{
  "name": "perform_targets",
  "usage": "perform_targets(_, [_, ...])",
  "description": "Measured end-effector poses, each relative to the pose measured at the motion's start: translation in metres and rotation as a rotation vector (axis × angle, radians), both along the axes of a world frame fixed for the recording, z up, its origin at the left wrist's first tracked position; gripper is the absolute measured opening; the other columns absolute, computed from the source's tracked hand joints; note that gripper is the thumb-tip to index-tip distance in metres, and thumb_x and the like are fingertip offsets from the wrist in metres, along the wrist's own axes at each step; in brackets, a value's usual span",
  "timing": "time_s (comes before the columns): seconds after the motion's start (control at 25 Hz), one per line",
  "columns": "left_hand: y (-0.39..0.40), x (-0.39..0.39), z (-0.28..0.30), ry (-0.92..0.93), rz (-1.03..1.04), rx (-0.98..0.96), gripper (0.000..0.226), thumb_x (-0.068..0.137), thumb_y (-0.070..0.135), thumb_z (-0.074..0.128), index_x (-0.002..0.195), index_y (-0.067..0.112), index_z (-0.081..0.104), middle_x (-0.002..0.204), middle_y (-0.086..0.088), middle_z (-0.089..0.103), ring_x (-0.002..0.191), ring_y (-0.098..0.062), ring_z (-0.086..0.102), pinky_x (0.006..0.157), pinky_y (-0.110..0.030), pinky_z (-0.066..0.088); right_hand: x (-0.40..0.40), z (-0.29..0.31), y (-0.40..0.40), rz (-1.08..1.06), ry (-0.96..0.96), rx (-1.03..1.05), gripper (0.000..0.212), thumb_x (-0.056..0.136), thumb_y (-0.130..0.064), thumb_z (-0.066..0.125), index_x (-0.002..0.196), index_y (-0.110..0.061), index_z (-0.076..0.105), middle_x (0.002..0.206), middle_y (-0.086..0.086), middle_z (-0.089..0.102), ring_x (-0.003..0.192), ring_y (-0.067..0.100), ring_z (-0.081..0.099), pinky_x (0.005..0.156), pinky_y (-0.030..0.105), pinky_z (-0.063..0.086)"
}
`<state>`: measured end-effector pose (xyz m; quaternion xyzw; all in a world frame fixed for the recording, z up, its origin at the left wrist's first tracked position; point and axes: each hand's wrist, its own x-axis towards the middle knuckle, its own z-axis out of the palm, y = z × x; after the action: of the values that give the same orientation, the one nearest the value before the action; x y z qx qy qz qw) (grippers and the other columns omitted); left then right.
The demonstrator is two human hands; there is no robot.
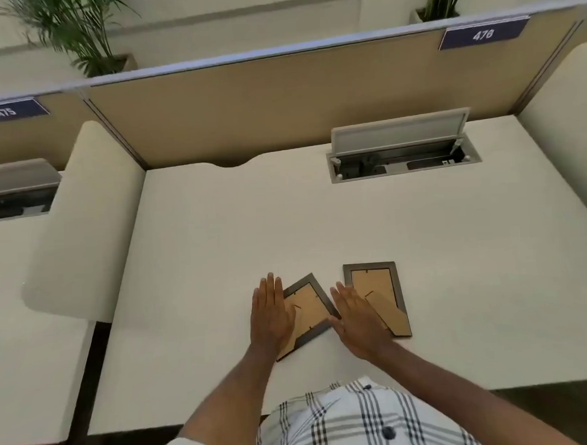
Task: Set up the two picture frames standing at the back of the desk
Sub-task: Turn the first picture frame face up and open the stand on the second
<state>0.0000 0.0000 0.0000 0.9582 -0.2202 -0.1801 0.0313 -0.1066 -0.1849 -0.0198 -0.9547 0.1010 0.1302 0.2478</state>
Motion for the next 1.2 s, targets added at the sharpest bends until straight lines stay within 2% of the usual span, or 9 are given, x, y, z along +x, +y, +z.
perform_targets(0.24, [0.001,-0.033,-0.018,0.097,0.074,-0.011,0.07,0.105,0.05,0.029,0.16,0.011,0.013,0.169,-0.01,0.016,0.153,-0.027,0.02,0.124,-0.042,0.016,-0.001,-0.015,0.016,0.109,0.102,-0.011,0.065,0.103,-0.041,0.037,0.159,-0.015,0.015,0.168,0.006,0.008,0.154,0.024,0.008,0.123,0.039,0.015])
perform_targets(0.36, [0.003,-0.035,-0.023,0.124,0.11,-0.005,0.068,0.102,0.052,0.038,0.156,0.014,0.024,0.16,-0.007,0.031,0.144,-0.027,0.032,0.115,-0.04,0.029,-0.003,-0.02,0.02,0.128,0.119,-0.039,0.062,0.102,-0.039,0.043,0.156,-0.014,0.025,0.167,0.007,0.012,0.152,0.025,0.014,0.122,0.039,0.018])
perform_targets(0.48, [0.0,-0.033,-0.023,0.125,0.156,-0.037,0.06,0.1,0.045,0.047,0.15,0.015,0.033,0.148,-0.007,0.044,0.134,-0.027,0.04,0.106,-0.037,0.037,-0.002,-0.022,0.025,0.122,0.134,-0.062,0.061,0.101,-0.038,0.046,0.154,-0.014,0.029,0.167,0.006,0.013,0.151,0.027,0.019,0.122,0.041,0.019])
perform_targets(0.64, [-0.006,-0.025,-0.024,0.176,0.228,-0.105,0.054,0.096,0.034,0.058,0.142,0.011,0.041,0.139,-0.012,0.05,0.125,-0.03,0.048,0.102,-0.038,0.042,-0.002,-0.022,0.025,0.107,0.116,-0.062,0.059,0.1,-0.034,0.048,0.153,-0.013,0.032,0.166,0.007,0.016,0.149,0.026,0.024,0.121,0.04,0.021])
perform_targets(0.88, [-0.015,-0.011,-0.022,0.264,0.338,-0.156,0.064,0.085,0.035,0.069,0.137,0.009,0.045,0.136,-0.015,0.051,0.12,-0.033,0.057,0.099,-0.044,0.049,0.004,-0.022,0.024,0.055,0.124,0.023,0.055,0.098,-0.03,0.052,0.15,-0.012,0.04,0.166,0.005,0.019,0.146,0.023,0.03,0.117,0.038,0.028])
perform_targets(1.0, [-0.016,-0.004,-0.021,0.316,0.353,-0.148,0.061,0.082,0.036,0.071,0.133,0.01,0.049,0.135,-0.014,0.05,0.115,-0.032,0.06,0.092,-0.043,0.055,0.01,-0.016,0.024,-0.115,0.1,0.263,0.042,0.1,-0.025,0.052,0.141,-0.015,0.052,0.157,0.005,0.038,0.136,0.022,0.044,0.109,0.037,0.039])
perform_targets(1.08, [-0.014,0.004,-0.019,0.353,0.365,-0.165,0.059,0.079,0.035,0.073,0.129,0.011,0.052,0.135,-0.012,0.05,0.112,-0.031,0.061,0.086,-0.039,0.056,0.014,-0.01,0.024,-0.311,0.019,0.473,0.03,0.1,-0.023,0.054,0.13,-0.022,0.059,0.131,-0.003,0.055,0.119,0.017,0.054,0.096,0.034,0.045])
perform_targets(1.12, [-0.011,0.009,-0.018,0.368,0.373,-0.191,0.059,0.077,0.035,0.073,0.128,0.012,0.053,0.135,-0.011,0.051,0.111,-0.03,0.061,0.083,-0.036,0.055,0.017,-0.005,0.024,-0.437,-0.004,0.569,0.029,0.099,-0.025,0.056,0.128,-0.024,0.06,0.124,-0.008,0.055,0.115,0.014,0.055,0.093,0.031,0.045])
perform_targets(1.2, [-0.003,0.019,-0.016,0.415,0.397,-0.283,0.063,0.074,0.036,0.075,0.129,0.015,0.053,0.131,-0.006,0.056,0.109,-0.026,0.062,0.079,-0.033,0.054,0.019,0.004,0.022,-0.709,-0.019,0.823,0.035,0.096,-0.036,0.059,0.13,-0.028,0.06,0.126,-0.012,0.057,0.117,0.012,0.056,0.093,0.032,0.047])
